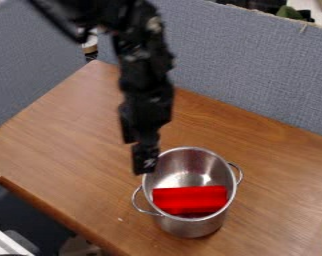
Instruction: Put the red object in the metal pot
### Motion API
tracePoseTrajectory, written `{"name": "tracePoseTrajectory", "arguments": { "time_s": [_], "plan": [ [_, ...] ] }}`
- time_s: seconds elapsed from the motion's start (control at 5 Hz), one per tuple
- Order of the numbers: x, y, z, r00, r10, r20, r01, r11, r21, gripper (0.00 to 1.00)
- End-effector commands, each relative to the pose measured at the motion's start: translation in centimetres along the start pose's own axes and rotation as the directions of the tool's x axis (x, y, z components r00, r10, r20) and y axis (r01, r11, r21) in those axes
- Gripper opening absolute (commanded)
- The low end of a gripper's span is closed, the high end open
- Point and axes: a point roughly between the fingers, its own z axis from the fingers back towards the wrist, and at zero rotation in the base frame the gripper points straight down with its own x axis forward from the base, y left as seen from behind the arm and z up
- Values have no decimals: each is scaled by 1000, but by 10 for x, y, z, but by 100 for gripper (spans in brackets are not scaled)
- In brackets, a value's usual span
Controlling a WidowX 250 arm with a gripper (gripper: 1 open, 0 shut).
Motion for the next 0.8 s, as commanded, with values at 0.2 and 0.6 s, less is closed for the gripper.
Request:
{"name": "tracePoseTrajectory", "arguments": {
  "time_s": [0.2, 0.6],
  "plan": [
    [11, 32, 4, 996, -89, 4, 89, 993, 78, 100],
    [8, 13, -12, 999, -32, -24, 34, 996, 78, 100]
  ]
}}
